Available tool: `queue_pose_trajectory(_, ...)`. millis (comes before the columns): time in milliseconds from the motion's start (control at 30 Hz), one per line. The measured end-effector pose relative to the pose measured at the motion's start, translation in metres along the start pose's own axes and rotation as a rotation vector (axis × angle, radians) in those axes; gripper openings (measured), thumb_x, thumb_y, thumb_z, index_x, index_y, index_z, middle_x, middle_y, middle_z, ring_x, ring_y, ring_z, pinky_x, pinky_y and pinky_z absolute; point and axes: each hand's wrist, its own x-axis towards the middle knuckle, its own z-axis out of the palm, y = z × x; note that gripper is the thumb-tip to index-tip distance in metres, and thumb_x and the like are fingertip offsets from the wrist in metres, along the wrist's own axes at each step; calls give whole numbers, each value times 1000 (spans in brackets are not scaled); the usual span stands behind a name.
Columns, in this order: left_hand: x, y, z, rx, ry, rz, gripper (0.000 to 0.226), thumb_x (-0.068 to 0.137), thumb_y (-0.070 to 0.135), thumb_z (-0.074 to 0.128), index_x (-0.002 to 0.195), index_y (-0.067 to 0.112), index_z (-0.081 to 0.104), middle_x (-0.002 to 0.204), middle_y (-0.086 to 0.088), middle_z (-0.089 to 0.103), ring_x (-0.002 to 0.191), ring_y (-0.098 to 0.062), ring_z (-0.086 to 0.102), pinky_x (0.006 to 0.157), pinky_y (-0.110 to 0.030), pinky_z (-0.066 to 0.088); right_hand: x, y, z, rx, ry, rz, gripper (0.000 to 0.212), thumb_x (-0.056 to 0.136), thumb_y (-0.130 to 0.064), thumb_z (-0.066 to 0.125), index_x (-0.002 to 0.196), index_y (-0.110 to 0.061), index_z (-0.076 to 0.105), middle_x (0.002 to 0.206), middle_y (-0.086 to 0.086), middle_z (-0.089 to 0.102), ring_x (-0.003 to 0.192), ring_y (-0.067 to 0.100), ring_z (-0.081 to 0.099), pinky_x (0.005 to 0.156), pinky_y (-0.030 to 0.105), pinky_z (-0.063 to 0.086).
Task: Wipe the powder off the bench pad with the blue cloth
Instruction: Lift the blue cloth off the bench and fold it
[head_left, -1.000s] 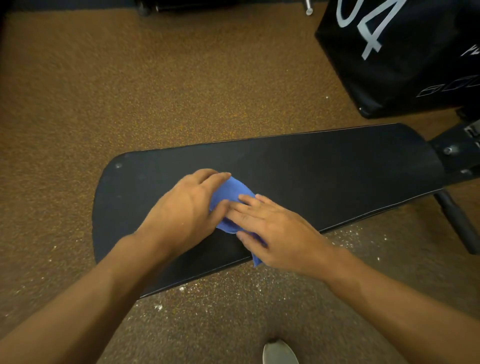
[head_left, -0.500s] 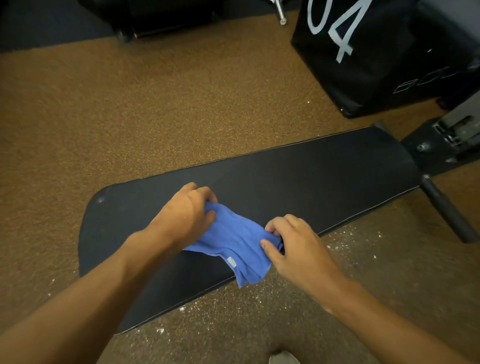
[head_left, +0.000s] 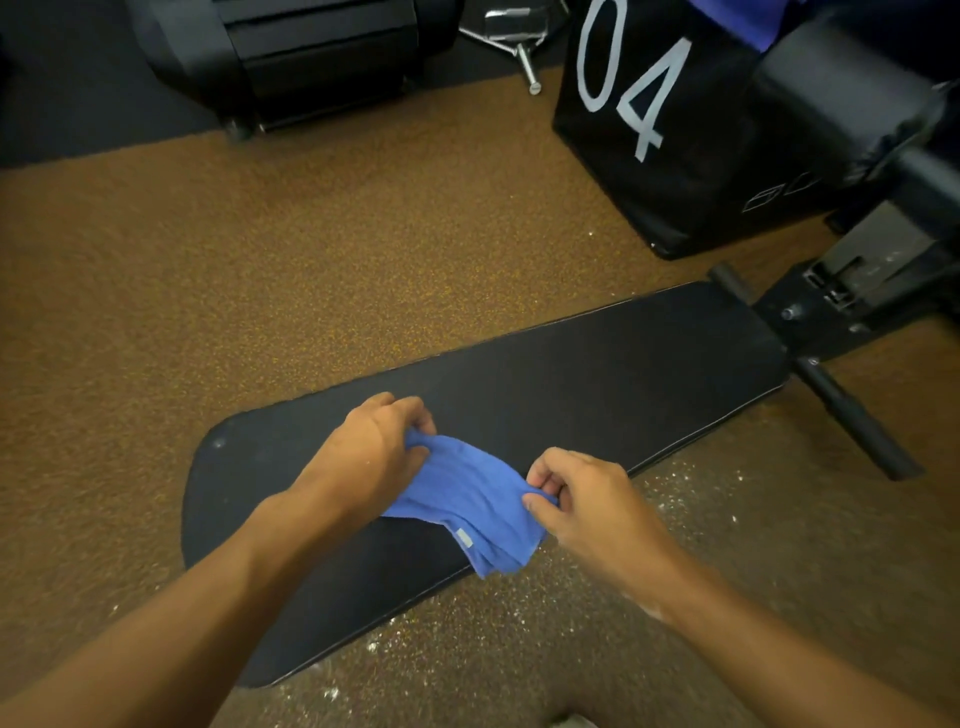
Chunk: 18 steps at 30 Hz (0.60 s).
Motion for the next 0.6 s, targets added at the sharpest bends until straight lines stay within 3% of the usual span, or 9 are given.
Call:
queue_pose_trajectory(167,-12,54,-73,16,29,199,20,85,11,68,94,28,64,83,13,48,79,-11,52,76,-30,43,-32,-40,-66,39,103,-11,15,89,-17,73,84,-26,62,80,-11,60,76,4,55,63,16,45)
queue_pose_trajectory(367,-5,173,-164,101,55,415,18,85,15,69,97,29,66,89,8,55,83,-9,53,80,-34,48,-62,-69,-183,87,300,-23,15,87,-15,75,85,-25,65,80,-11,61,78,5,58,65,13,44)
queue_pose_trajectory(500,14,275,-191,155,18,524,14,90,18,68,98,30,65,91,12,53,82,-2,53,67,-14,38,-93,-55,-270,104,399,27,13,88,-20,76,88,-29,66,85,-12,60,81,5,58,69,14,47)
queue_pose_trajectory(600,36,358,-187,153,-20,608,16,88,15,68,95,28,68,92,10,57,80,-2,55,65,-10,38,-113,-21,-334,124,469,74,13,86,-18,76,84,-27,67,78,-11,64,74,9,59,65,15,47)
